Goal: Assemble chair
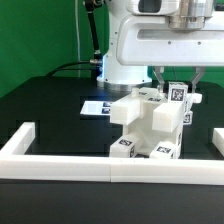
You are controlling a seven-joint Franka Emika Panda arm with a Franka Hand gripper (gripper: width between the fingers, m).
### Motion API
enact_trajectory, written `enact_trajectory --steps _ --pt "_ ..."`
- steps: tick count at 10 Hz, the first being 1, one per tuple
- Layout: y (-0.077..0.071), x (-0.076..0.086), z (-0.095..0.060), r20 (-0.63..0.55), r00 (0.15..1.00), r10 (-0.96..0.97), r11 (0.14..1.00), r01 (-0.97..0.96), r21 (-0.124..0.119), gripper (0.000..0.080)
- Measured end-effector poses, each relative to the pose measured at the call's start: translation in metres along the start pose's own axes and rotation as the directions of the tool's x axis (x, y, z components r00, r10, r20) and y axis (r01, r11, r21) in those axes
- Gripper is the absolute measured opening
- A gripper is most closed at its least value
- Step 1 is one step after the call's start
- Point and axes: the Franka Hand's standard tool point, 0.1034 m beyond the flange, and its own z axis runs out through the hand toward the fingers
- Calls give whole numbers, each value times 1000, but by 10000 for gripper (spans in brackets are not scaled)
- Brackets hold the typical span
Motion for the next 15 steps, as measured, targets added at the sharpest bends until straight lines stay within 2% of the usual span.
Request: enact_trajectory --steps 3,6,10,12,13,14,15 --pt "0 0 0 0 980 200 980 -200 1 287" --pt "0 0 0 0 920 392 920 -392 2 288" --pt "-1 1 -1 0 816 578 816 -578 4 288" --pt "-2 1 -1 6 710 704 710 -704 9 288" --pt "-3 1 0 7 698 716 698 -716 10 288" --pt "-3 0 0 7 698 716 698 -716 9 370" --pt "-3 0 0 7 702 712 702 -712 9 537"
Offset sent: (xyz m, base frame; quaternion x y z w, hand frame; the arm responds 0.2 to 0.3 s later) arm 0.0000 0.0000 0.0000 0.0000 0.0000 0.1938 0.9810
